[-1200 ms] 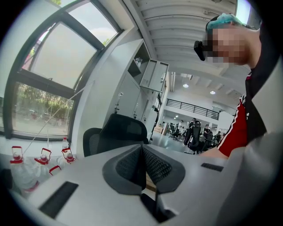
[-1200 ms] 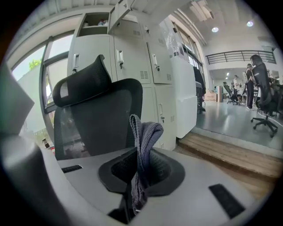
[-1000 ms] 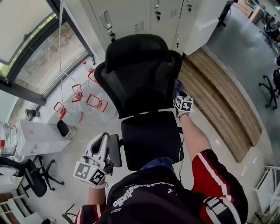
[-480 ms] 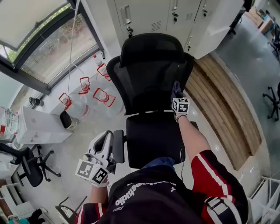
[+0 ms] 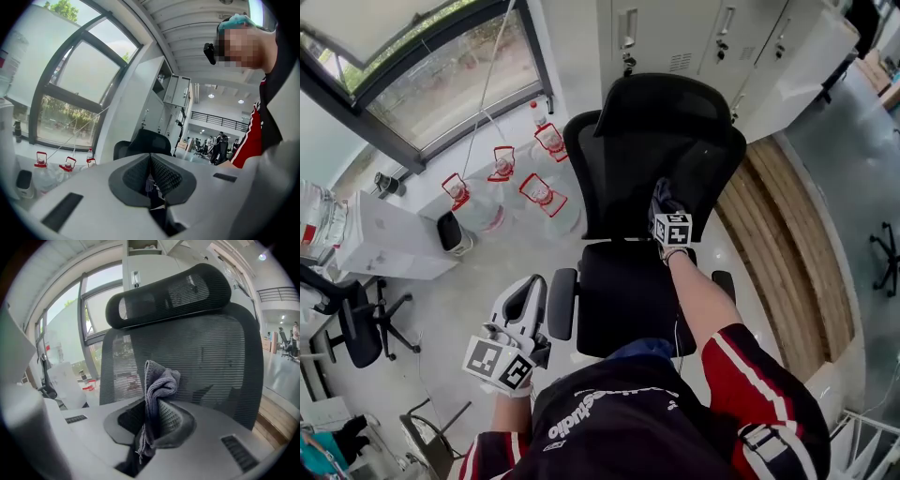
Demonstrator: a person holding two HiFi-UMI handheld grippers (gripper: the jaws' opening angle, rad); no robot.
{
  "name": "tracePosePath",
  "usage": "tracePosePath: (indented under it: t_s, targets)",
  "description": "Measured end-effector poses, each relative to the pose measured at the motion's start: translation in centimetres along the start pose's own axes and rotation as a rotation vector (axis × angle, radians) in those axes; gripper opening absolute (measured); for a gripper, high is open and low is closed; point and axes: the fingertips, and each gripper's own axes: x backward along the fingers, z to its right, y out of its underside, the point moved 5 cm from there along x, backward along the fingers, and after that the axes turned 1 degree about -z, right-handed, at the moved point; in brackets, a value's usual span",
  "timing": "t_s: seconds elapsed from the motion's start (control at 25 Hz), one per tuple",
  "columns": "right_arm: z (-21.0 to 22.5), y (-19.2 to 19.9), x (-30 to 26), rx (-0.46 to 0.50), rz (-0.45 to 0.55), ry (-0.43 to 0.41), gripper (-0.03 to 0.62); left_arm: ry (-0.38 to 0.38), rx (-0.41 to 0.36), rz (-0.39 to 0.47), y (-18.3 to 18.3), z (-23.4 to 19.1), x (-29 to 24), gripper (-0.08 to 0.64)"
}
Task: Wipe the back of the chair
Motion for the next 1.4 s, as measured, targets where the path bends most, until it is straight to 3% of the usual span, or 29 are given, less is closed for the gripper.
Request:
tracePosePath:
  t_s: [0.64,0.96,1.12,1.4]
  targets:
    - [-16.4,-2.6,-7.0,0.089,-0.004,-0.256,0.06,-0.173,0.046,0.047,0.8,-3.3,7.0,0.025]
    - [-20.8,-4.0,-7.9,0.087,0.039,-0.36,0.06,-0.216,0.059,0.051,1.4,-4.0,8.6,0.025]
    - [-21.6,-1.8,-7.2,0.071,0.038,-0.381,0.06,-0.221,0.067,0.045,2.0,-4.0,8.9,0.025]
    - [-21.5,6.1,-7.6,0.03,-0.055,-0.372,0.058,-0.221,0.083,-0.004,3.6,-4.2,8.5,0.025]
